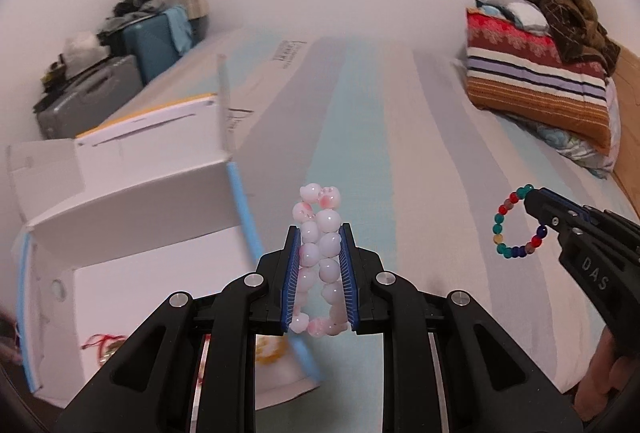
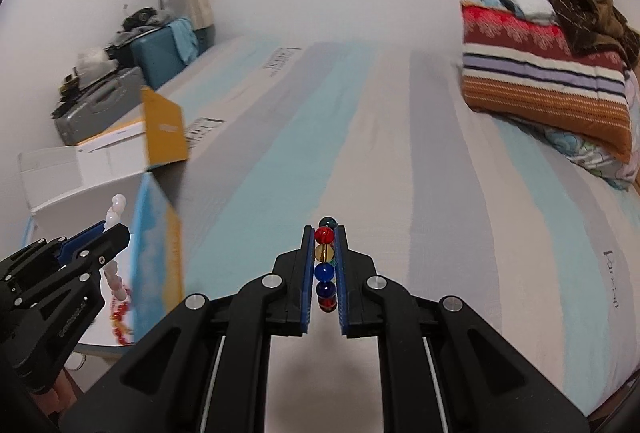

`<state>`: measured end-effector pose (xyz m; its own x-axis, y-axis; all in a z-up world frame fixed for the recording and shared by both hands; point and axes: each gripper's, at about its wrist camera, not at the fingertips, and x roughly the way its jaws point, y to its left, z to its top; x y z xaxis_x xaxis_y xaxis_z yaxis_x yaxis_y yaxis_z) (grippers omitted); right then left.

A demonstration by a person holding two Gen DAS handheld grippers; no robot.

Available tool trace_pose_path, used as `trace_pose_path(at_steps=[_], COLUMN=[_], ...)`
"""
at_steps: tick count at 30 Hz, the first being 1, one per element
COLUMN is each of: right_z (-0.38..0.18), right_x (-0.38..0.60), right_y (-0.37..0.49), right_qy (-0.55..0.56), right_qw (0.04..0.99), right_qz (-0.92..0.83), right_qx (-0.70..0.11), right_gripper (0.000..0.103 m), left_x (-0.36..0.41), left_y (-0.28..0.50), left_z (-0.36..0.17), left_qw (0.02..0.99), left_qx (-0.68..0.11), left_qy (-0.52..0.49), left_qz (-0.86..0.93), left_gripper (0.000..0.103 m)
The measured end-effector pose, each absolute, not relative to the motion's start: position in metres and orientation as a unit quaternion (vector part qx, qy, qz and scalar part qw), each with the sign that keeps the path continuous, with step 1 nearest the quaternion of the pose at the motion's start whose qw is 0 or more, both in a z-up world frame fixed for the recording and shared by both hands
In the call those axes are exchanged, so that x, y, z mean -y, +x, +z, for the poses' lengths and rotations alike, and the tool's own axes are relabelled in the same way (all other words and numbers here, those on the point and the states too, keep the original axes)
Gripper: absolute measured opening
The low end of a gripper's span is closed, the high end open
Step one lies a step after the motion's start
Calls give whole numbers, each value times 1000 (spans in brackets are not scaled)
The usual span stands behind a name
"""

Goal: Organize jewelry
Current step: 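Carry the multicolour and white-pink bracelets over the white box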

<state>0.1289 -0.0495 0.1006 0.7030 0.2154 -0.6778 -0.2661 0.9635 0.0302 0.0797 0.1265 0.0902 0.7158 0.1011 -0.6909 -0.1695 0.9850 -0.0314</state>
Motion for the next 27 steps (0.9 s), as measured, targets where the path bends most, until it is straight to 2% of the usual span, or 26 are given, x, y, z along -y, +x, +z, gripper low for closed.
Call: trace_pose_path(at_steps=[15, 27], right_z=[122, 90], right_x=[-60, -138], right_y=[70, 57], right_qy=[-65, -88], right_qw=[913, 892], right_qz=[211, 260], right_qx=[-344, -359], right_gripper=[9, 9], left_x=[-231, -308], left_y=[-2, -30], left_z=[103, 73], left_qw=[917, 893], left_qx=[-360, -384], left_qy=[-73, -102], left_qz=[155, 211], left_gripper=[19, 19])
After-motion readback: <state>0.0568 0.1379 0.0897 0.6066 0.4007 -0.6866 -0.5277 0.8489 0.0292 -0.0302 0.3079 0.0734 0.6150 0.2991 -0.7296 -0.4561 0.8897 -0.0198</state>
